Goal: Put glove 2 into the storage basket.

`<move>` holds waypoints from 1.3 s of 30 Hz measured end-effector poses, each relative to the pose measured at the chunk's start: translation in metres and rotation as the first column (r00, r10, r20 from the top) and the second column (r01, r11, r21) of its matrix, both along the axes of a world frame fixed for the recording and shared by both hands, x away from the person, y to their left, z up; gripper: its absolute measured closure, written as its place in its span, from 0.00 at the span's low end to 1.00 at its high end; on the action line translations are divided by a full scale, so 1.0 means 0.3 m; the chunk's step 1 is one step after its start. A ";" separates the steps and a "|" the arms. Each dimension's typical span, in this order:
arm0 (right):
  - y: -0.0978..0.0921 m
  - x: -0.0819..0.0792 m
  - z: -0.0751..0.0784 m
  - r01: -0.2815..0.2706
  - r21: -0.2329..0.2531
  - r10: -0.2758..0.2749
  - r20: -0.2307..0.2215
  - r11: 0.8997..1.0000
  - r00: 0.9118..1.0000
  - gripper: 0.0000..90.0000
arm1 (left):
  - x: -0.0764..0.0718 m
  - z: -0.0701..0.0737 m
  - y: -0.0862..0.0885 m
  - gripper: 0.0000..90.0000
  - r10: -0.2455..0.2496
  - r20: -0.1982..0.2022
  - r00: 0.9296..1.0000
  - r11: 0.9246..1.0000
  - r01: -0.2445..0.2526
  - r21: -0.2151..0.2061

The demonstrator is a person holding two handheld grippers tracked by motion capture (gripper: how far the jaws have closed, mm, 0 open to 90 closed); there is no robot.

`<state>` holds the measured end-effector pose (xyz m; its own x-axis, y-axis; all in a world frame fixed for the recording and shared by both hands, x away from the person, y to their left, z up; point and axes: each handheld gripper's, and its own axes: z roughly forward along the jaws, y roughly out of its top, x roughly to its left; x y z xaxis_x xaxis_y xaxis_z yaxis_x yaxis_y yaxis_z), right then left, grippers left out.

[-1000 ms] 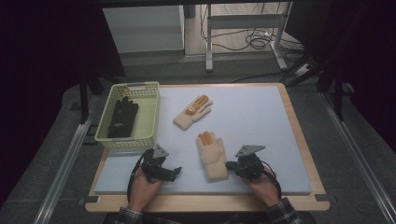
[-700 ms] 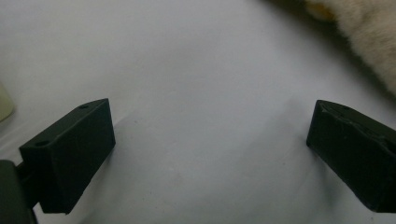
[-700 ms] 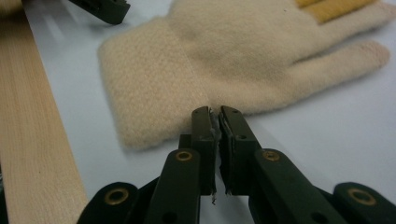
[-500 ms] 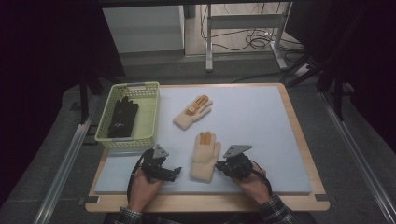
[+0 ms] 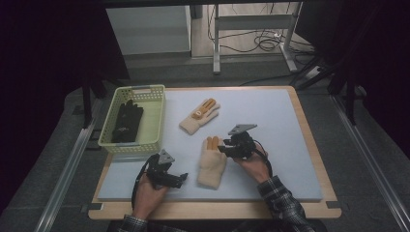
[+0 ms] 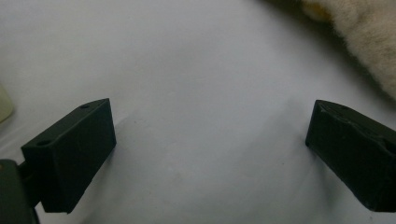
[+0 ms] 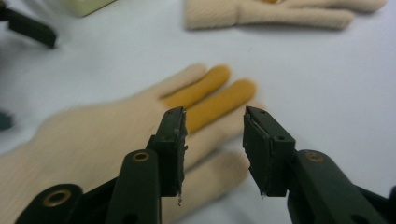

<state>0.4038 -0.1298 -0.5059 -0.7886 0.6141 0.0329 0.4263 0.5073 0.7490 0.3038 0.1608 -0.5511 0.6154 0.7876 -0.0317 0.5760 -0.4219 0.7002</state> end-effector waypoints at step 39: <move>0.324 0.462 -0.080 0.055 -0.012 -0.054 0.077 0.998 0.996 0.42 | 0.001 0.000 0.001 0.03 -0.003 -0.001 1.000 1.000 0.003 -0.005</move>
